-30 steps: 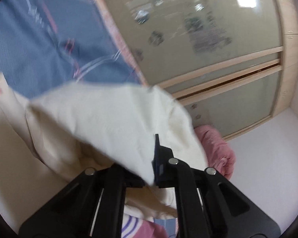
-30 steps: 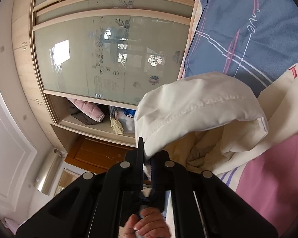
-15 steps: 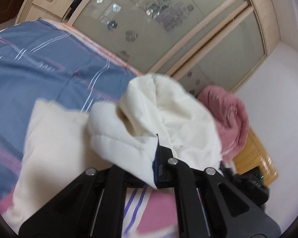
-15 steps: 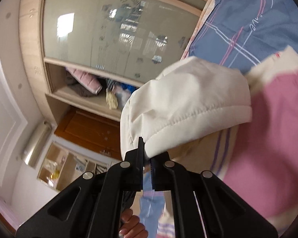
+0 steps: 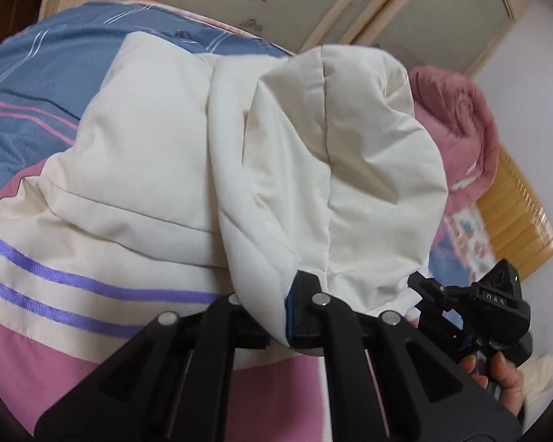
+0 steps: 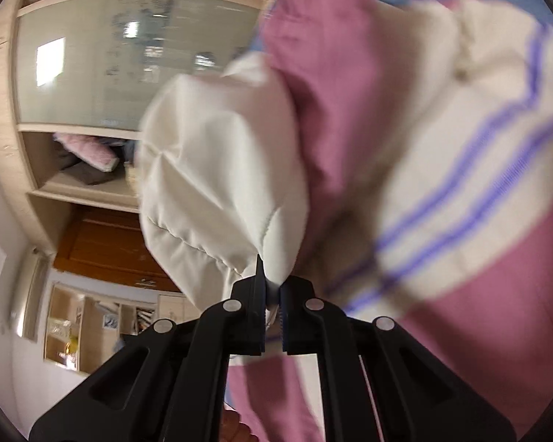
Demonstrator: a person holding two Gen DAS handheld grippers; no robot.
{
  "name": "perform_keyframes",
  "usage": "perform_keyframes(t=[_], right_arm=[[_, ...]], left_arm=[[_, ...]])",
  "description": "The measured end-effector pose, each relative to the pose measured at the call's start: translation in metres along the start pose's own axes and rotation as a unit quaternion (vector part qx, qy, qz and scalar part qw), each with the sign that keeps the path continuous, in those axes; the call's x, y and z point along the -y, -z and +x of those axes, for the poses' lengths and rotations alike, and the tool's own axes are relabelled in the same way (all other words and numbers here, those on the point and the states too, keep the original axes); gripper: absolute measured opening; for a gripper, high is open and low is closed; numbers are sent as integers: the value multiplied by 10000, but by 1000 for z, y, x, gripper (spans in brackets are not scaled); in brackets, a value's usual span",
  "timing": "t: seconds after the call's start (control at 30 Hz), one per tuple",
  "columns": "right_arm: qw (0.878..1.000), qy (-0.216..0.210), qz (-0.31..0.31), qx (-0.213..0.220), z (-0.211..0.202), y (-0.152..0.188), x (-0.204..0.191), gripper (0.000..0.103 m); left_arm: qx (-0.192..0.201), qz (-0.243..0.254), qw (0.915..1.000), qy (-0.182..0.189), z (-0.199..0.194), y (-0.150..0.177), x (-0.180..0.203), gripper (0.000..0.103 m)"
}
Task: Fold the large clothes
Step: 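Lay the white hood down onto the folded sleeves, open both tools, then move both tools to the pink jacket hem hanging off the bed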
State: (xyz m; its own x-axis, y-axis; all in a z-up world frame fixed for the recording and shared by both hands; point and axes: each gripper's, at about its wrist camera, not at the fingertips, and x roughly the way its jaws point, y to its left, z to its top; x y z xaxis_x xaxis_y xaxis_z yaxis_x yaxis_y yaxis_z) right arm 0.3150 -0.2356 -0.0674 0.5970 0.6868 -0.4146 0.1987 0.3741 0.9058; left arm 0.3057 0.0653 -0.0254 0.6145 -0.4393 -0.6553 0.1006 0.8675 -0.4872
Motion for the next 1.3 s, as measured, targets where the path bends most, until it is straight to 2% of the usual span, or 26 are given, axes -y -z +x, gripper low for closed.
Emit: perform_keyframes(t=[0.13,0.27,0.5,0.6,0.63,0.67,0.7,0.73,0.77,0.8,0.83,0.87,0.93,1.07,1.17,1.2,1.23,1.3], right_arm=[[9995,300,-96,-48,5,0,12,5],[9983,510,-293,-47,7,2,14,5],[9931,857,-805,16,11,5,9,4],[9913,815,-1034,-9,11,6,2,11],[9906,804,-1103,-20,10,9,-1,19],[9899,777,-1184,-23,8,10,-3,30],[9885,773,-1302,13,4,11,-8,37],[9867,757,-1438,21,-2,13,-14,56],[9857,702,-1531,-28,-6,16,-19,71],[9851,666,-1588,-54,-9,18,-24,76],[9835,659,-1684,-44,-17,23,-29,86],[9806,726,-1820,-14,-24,29,-34,90],[9712,934,-2193,18,-40,43,-42,90],[9422,1029,-3183,173,-82,88,-59,90],[9027,1195,-4112,429,-115,115,-64,91],[8871,1307,-4394,538,-126,123,-63,91],[8766,1334,-4591,551,-137,129,-61,91],[8683,1309,-4756,519,-157,129,-51,91]], left_arm=[[-137,-53,9997,-172,13,11,-4,6],[-162,274,9983,-491,20,18,0,11],[-70,658,9948,-779,30,26,5,15],[107,763,9937,-811,29,29,9,23],[153,737,9942,-772,27,28,9,38],[194,715,9945,-737,23,26,6,50],[312,687,9938,-816,18,25,7,75],[394,658,9925,-949,13,25,7,99],[514,593,9903,-1148,4,24,6,101],[537,570,9907,-1115,-3,24,4,101],[505,548,9918,-1038,-13,23,5,101],[488,553,9924,-990,-20,24,6,101],[555,716,9914,-948,-42,30,14,101],[1021,1784,9681,-1430,-100,71,38,101],[1149,2242,9547,-1581,-133,109,41,101],[1155,2295,9530,-1605,-143,122,40,101],[1153,2308,9532,-1574,-153,134,39,101],[1101,2286,9547,-1556,-166,152,34,101]])
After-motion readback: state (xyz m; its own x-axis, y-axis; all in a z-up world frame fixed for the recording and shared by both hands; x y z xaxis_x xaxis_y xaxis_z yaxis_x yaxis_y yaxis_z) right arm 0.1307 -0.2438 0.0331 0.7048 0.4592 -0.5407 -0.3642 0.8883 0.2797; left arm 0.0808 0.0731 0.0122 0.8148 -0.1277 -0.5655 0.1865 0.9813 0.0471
